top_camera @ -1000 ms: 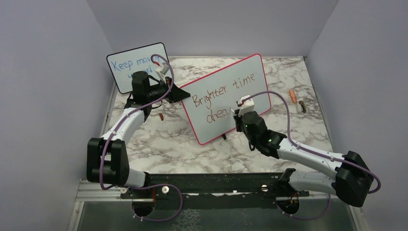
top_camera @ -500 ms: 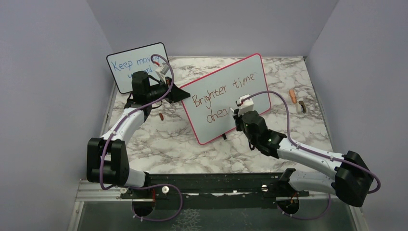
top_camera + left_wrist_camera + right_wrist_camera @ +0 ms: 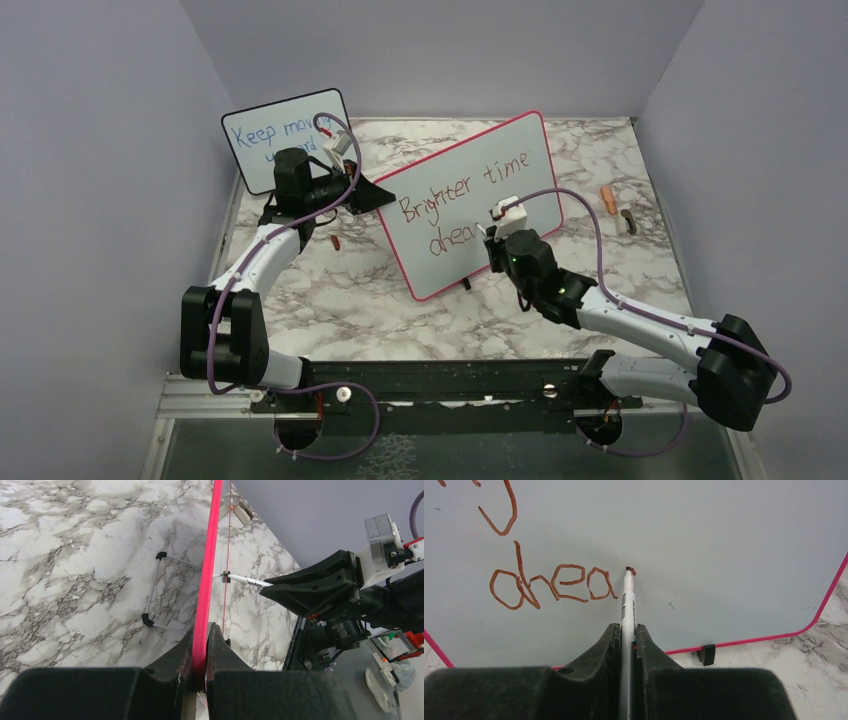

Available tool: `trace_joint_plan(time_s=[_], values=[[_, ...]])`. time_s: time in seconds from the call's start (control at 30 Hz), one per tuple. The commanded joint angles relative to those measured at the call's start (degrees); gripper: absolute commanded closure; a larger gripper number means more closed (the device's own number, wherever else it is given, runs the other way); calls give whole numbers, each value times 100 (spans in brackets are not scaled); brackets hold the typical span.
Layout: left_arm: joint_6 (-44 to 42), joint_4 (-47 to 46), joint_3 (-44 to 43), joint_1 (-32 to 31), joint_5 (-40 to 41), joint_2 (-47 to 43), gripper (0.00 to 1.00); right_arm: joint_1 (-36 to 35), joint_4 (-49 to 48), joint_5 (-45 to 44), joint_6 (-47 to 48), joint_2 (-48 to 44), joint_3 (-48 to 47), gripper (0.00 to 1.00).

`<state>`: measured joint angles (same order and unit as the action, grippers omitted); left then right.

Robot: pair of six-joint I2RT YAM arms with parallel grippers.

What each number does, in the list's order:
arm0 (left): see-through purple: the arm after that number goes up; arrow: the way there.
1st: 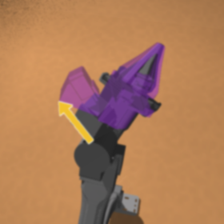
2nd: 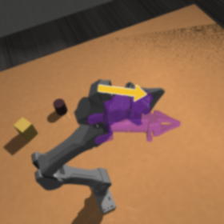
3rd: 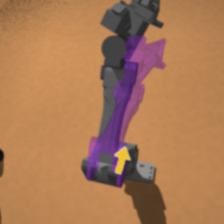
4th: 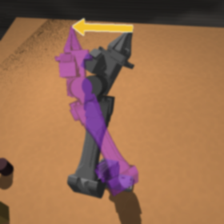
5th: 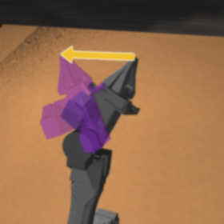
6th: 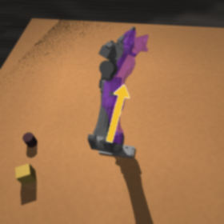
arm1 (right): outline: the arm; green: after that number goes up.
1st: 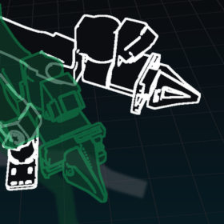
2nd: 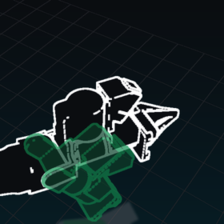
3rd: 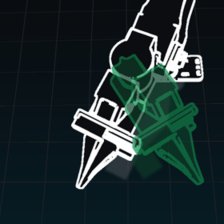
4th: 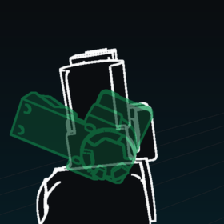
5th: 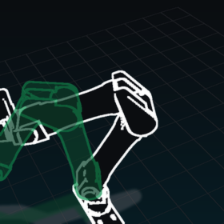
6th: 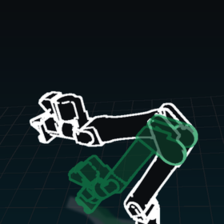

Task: Write a sentence on the whiteboard

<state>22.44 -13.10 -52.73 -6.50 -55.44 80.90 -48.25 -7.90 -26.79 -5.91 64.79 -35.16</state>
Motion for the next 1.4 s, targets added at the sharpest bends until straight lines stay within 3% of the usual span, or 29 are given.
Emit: trace_joint_plan(time_s=[0.0, 0.73, 1.37], values=[[-556, 546, 61, -9, 684, 215, 100, 22, -34, 380, -10, -99, -84, 99], [-565, 554, 56, -9, 684, 212, 100, 19, 655, 113, -213, -143, -1, 99], [-574, 571, 52, -10, 681, 208, 100, 34, 287, -388, -176, -113, 34, 99]])
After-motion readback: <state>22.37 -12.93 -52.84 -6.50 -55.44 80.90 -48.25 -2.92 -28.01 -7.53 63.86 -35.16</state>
